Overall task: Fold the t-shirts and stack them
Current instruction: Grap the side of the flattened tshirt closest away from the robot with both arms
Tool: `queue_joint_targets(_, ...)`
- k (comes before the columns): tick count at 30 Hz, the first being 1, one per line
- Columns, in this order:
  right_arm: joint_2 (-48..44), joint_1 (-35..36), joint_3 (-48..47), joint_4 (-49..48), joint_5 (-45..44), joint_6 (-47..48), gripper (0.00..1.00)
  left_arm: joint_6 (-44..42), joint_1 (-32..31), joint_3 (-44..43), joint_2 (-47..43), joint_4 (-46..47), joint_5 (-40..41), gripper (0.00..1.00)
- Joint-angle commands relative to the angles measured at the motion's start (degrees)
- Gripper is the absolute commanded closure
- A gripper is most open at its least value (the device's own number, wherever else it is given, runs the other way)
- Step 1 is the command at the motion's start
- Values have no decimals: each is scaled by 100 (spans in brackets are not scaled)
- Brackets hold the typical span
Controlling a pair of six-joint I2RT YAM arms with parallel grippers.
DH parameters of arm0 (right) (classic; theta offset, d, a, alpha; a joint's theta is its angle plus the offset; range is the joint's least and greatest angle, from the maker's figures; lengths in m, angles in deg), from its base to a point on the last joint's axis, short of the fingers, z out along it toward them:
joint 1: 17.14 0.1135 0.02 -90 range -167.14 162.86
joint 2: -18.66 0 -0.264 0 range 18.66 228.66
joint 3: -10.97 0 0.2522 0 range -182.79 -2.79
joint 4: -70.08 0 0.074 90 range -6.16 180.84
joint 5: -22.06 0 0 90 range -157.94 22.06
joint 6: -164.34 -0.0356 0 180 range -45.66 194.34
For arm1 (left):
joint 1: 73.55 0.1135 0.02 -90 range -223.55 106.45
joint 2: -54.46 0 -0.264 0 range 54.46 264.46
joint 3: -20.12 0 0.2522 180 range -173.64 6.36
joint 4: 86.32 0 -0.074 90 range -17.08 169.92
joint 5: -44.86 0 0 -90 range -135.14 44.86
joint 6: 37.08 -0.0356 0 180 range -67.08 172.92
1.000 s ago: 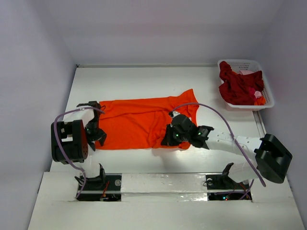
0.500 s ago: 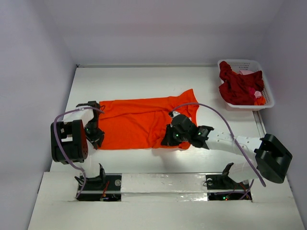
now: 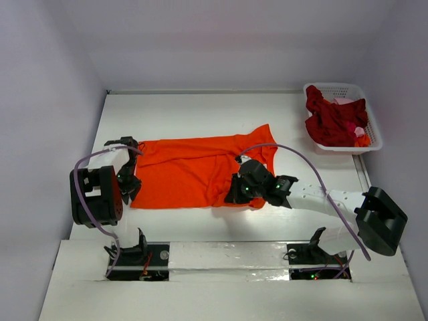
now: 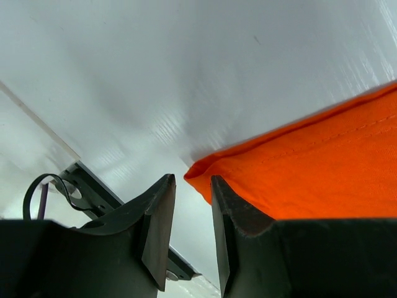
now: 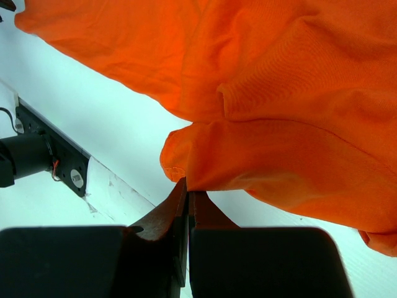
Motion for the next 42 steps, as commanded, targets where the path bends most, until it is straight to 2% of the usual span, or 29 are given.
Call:
queue_joint_targets(1, -107, 54, -70, -277, -53, 72, 100, 93, 37, -127, 56, -116, 332, 72)
queue_joint_targets(11, -90, 54, -62, -277, -44, 81, 100, 84, 37, 155, 30, 157, -2, 72)
queue_joint_targets(17, -64, 54, -88, -277, -35, 90, 100, 14, 37, 225, 12, 166, -28, 69)
queue_joint_targets(28, -55, 54, -61, -312, -18, 73, 100, -74, 37, 506, -102, 377, -538, 65)
queue_joint_targets(35, -37, 54, -44, -339, 9, 81, 100, -92, 37, 480, -137, 333, -512, 68)
queue_joint_targets(42, -20, 54, -61, -356, 26, 81, 100, -56, 37, 550, -120, 351, -538, 78)
